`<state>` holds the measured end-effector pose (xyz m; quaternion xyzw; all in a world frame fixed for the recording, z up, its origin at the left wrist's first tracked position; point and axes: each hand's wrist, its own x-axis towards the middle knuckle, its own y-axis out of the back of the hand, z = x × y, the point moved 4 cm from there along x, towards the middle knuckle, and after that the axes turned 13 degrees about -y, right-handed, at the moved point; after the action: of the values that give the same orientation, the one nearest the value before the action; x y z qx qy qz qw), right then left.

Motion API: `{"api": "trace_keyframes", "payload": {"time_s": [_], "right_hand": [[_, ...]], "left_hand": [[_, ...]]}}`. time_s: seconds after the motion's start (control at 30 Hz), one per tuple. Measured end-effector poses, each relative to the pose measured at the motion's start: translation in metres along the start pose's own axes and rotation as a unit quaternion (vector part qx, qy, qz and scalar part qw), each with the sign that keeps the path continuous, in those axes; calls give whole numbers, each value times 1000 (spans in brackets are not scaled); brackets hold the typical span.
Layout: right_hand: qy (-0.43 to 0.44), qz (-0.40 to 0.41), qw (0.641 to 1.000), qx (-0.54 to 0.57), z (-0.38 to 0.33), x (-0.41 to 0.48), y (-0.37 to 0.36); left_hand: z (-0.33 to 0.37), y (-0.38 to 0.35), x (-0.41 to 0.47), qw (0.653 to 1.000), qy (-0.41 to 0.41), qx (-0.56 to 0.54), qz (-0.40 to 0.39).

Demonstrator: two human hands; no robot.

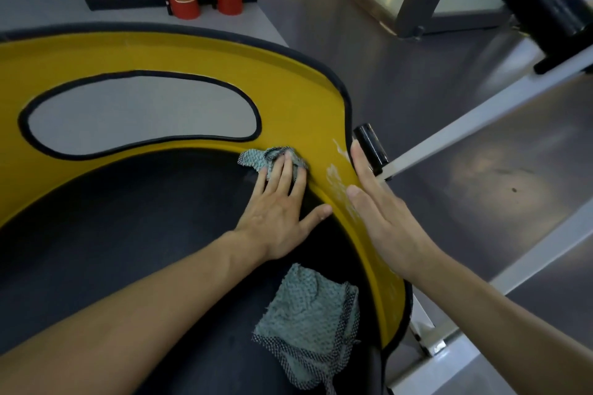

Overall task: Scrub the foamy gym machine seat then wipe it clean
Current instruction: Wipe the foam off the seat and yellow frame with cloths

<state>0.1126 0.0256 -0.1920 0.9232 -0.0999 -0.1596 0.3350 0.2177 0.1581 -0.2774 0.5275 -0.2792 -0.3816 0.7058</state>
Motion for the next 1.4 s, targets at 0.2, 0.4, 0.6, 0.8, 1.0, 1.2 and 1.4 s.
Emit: {"api": "trace_keyframes", "payload": {"time_s": [0.2,0.4,0.6,0.8,1.0,1.2,1.4], "right_hand": [[-12,4,1000,4,0,-1,1],[-10,2,1000,-7,-2,0,1],[-12,5,1000,-3,-2,-1,0],[-7,12,1000,-5,-1,0,-1],[6,12,1000,-9,0,2,0],[1,14,1000,20,3,2,-1],[17,15,1000,-2,3,3,-1]], "left_hand": [[13,40,6,972,-198,39,123],[19,28,-1,964,-250,72,57],[13,18,-2,968,-225,104,30],[21,51,7,962,-241,82,93],[15,15,-3,967,-226,113,-7],[28,49,11,973,-181,56,129],[33,-4,-10,973,-223,60,-9]]}}
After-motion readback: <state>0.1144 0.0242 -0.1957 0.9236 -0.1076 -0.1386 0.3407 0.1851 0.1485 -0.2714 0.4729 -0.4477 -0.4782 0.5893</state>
